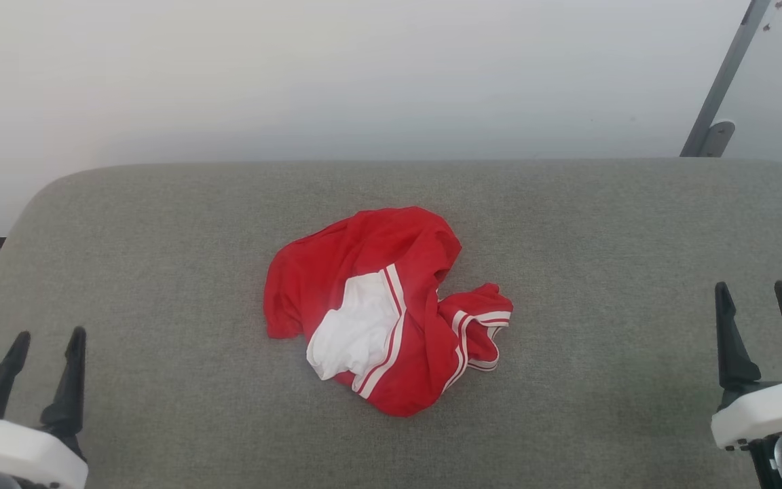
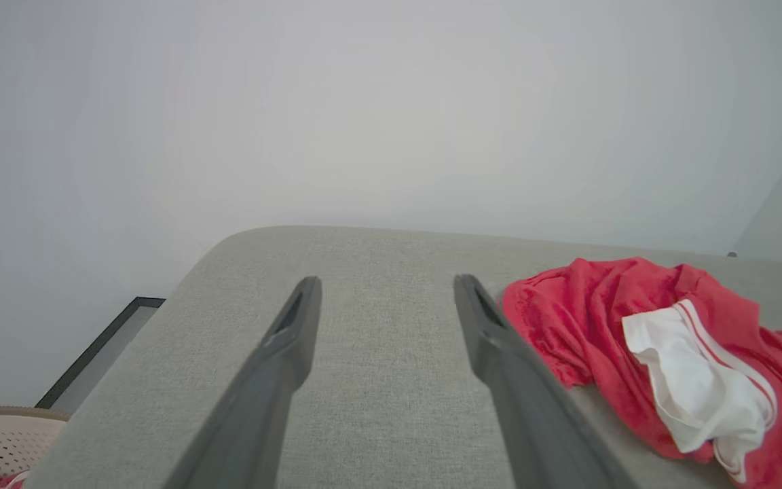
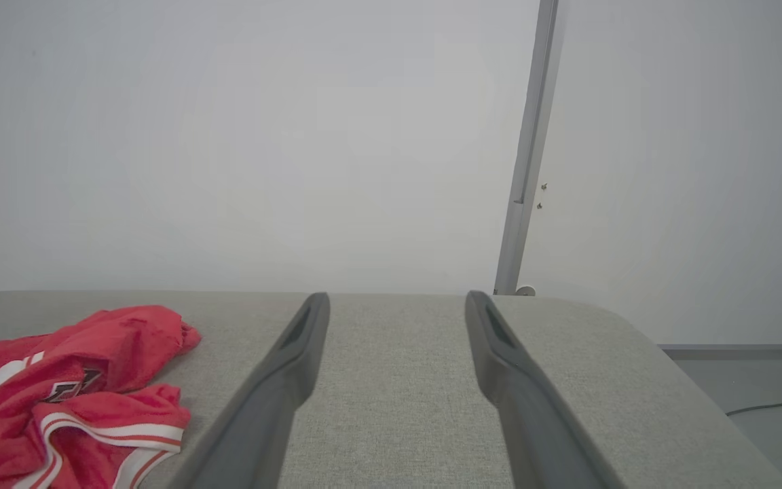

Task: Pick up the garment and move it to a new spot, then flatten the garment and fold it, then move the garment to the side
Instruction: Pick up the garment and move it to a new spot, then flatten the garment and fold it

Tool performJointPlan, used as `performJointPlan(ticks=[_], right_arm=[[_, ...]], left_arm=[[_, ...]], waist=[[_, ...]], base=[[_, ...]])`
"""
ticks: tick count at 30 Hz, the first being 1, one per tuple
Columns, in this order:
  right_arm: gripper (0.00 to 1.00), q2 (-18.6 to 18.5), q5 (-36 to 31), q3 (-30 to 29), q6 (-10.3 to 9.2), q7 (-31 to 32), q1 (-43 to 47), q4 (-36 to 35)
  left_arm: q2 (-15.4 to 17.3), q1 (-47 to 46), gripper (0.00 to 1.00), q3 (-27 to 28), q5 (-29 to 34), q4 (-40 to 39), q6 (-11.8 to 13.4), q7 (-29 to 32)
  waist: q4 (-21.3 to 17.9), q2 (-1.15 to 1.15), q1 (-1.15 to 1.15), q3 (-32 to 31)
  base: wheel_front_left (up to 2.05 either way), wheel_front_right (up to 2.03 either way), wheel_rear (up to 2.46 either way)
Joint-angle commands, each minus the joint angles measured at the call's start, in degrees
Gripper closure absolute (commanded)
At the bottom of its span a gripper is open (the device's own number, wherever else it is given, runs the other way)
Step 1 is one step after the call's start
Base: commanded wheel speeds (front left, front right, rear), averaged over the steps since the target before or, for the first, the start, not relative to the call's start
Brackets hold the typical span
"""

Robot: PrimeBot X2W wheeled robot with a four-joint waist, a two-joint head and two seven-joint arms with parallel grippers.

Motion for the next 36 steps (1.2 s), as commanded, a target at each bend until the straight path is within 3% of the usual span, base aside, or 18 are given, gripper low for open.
performJointPlan(ticks=[1,16,25,36], right_arm=[[0.0,0.09,-0.41,-0.02,-0.08,0.13,0.52,-0.19],[0.0,0.45,-0.58,0.11,-0.08,0.45,0.68,-1.07],[0.0,0.26,-0.6,1.56,-0.08,0.6,-1.8,-1.63],[0.0,1.44,-0.43,2.3,-0.08,-1.23,-4.47,-0.56]], left_arm=[[0.23,0.75,0.0,0.14,-0.38,0.17,0.01,-0.43],[0.1,-1.02,0.0,-1.32,-1.68,-0.84,-1.16,1.54],[-0.24,-6.33,0.0,-6.74,-2.39,-5.37,-2.04,10.42],[-0.52,-12.87,0.0,-14.78,-1.15,-8.5,-0.87,24.63]], waist=[[0.05,0.0,0.0,0.0],[-0.2,0.0,0.0,0.47],[-2.81,0.0,0.0,4.04],[-7.81,0.0,0.0,10.29]], base=[[0.0,0.0,0.0],[0.0,0.0,0.0],[0.0,0.0,0.0],[0.0,0.0,0.0]])
